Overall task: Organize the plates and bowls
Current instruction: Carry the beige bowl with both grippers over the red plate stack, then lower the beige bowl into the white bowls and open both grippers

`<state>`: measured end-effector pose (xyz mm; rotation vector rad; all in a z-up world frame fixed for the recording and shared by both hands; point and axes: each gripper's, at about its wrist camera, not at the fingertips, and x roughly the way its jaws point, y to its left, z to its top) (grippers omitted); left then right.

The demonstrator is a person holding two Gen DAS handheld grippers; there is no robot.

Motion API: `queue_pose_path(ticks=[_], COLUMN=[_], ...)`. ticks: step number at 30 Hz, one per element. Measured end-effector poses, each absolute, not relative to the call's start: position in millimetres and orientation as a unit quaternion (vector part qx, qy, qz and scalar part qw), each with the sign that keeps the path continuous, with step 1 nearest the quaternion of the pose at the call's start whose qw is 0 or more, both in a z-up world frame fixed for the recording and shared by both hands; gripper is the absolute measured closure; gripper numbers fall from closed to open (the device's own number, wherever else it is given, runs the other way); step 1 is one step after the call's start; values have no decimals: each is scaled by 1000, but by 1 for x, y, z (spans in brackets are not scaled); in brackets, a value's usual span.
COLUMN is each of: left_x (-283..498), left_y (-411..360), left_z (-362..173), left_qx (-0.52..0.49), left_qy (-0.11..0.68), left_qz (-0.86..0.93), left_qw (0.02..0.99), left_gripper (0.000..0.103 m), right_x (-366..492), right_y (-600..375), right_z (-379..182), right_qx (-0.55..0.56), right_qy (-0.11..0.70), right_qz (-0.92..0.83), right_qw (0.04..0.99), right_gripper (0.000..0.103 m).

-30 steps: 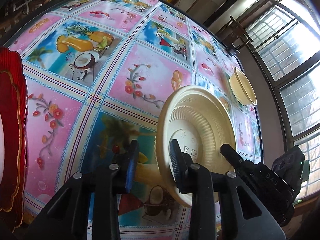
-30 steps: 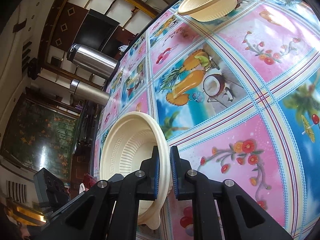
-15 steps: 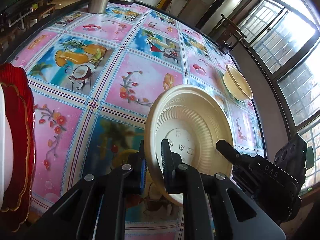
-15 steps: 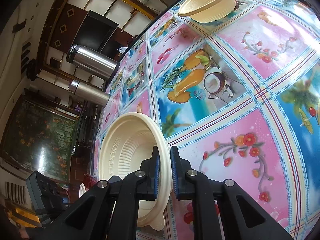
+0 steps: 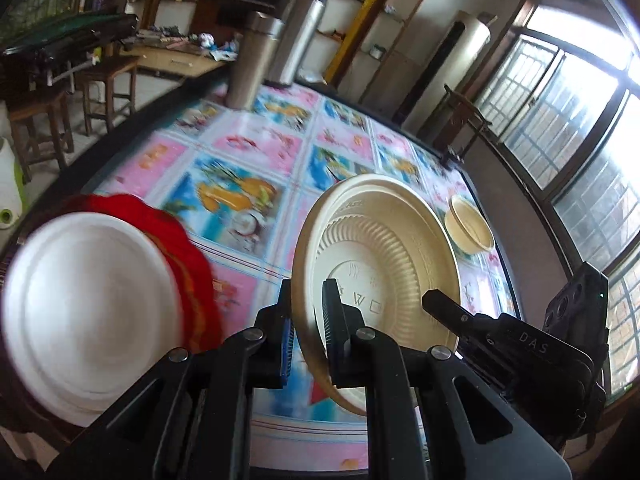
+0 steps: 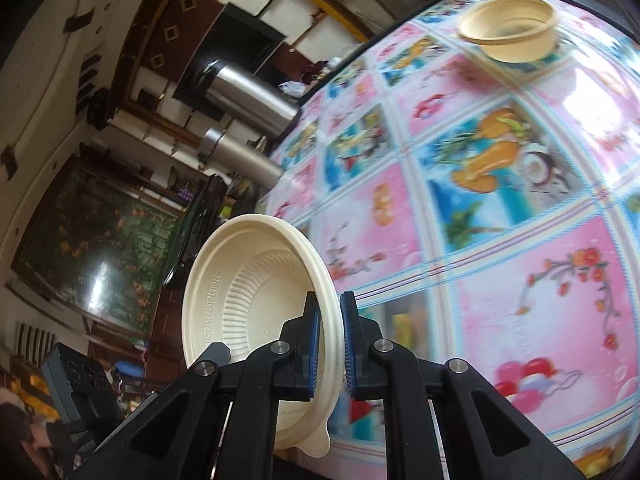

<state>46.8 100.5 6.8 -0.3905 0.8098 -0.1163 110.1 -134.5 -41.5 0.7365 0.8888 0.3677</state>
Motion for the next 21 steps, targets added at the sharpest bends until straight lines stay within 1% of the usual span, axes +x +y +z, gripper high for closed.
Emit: queue_pose_path(ticks=[5,11,16,21], left_x=[21,-7,-16,-11], left_y=[152,205,224,227], left_z=[22,22,8,-11], left_qx=[-194,-200,-184,-170], left_qy=[361,347,354,377], left_qz=[-14,41,70,75], left_qw=[912,915,914,907], left_gripper=[92,92,92,92], right_x=[109,102,89,83], right_y=[-78,-7,39,55], right_z=[-26,-29,-36,-43], right_qx=[323,285,250,226], right_qy=[427,455,468,473], right_qz=[224,268,280,269], right_qw=[814,800,800,808], right_gripper=[92,92,93,93])
